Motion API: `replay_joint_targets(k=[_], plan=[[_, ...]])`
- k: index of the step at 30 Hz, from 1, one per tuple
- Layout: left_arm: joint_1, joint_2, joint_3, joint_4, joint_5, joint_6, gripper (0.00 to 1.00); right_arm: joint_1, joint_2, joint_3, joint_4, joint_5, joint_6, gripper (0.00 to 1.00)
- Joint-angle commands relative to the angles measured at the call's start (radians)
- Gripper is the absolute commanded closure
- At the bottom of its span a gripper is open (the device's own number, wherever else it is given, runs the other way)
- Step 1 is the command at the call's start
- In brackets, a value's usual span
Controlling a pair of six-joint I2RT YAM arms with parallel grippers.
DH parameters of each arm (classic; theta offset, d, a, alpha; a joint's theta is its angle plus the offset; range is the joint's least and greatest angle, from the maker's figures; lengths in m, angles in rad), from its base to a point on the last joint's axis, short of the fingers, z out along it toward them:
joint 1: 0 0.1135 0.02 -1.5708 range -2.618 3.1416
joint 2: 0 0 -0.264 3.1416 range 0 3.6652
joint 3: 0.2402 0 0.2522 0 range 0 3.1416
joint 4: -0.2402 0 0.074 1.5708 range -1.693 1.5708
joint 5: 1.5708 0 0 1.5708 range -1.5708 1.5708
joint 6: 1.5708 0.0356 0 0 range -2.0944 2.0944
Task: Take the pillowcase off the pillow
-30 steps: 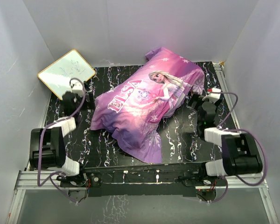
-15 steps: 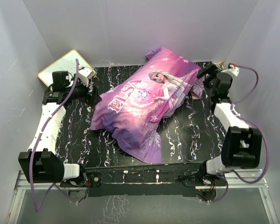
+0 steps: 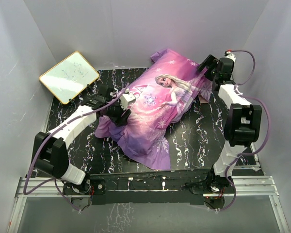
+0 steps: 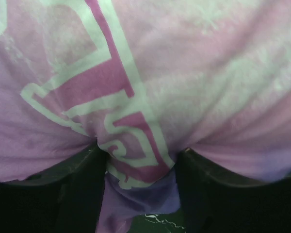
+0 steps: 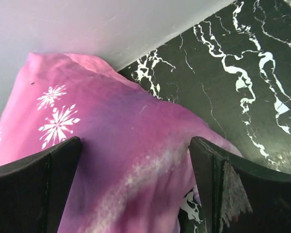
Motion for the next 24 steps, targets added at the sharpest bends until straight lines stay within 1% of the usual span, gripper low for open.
replay_joint_targets(k=[1,2,3,4,5,6,9,10,11,12,14,16,18,23,24], plan=[[-0.014,0.083,-0.041,0.072,-0.262,0.02,0.66,0.006,0.086,0.134,-0.047,-0.068,-0.04,0.03],[-0.005,0.096,-0.047,0.083,-0.314,0.025,0.78,0.011,0.101,0.149,-0.059,-0.08,-0.05,0.05],[0.009,0.102,-0.056,0.096,-0.347,0.032,0.85,0.026,0.107,0.151,-0.063,-0.085,-0.07,0.07],[0.029,0.103,-0.069,0.109,-0.368,0.034,0.92,0.04,0.104,0.142,-0.061,-0.085,-0.086,0.09],[0.053,0.098,-0.077,0.126,-0.382,0.033,0.97,0.053,0.097,0.12,-0.056,-0.084,-0.097,0.14],[0.078,0.091,-0.081,0.142,-0.395,0.031,1.0,0.067,0.085,0.094,-0.046,-0.087,-0.102,0.21],[0.156,0.061,-0.085,0.201,-0.434,0.036,1.0,0.094,0.011,-0.006,-0.021,-0.093,-0.104,0.47],[0.178,0.053,-0.08,0.221,-0.443,0.039,1.0,0.124,-0.018,-0.047,-0.017,-0.084,-0.102,0.55],[0.196,0.05,-0.07,0.235,-0.449,0.041,1.0,0.139,-0.05,-0.104,-0.017,-0.07,-0.099,0.65],[0.21,0.052,-0.055,0.236,-0.453,0.041,1.0,0.15,-0.082,-0.144,-0.019,-0.059,-0.096,0.71],[0.224,0.061,-0.021,0.236,-0.465,0.037,1.0,0.171,-0.168,-0.23,-0.041,-0.022,-0.089,0.81],[0.225,0.071,0.012,0.239,-0.475,0.034,1.0,0.19,-0.252,-0.32,-0.064,0.018,-0.081,0.87],[0.226,0.084,0.05,0.247,-0.478,0.015,1.0,0.21,-0.343,-0.416,-0.081,0.065,-0.061,0.91],[0.225,0.134,0.197,0.215,-0.472,-0.06,1.0,0.258,-0.561,-0.613,-0.151,0.13,-0.002,0.92],[0.225,0.138,0.219,0.205,-0.466,-0.069,0.96,0.282,-0.605,-0.644,-0.167,0.145,0.007,0.92]])
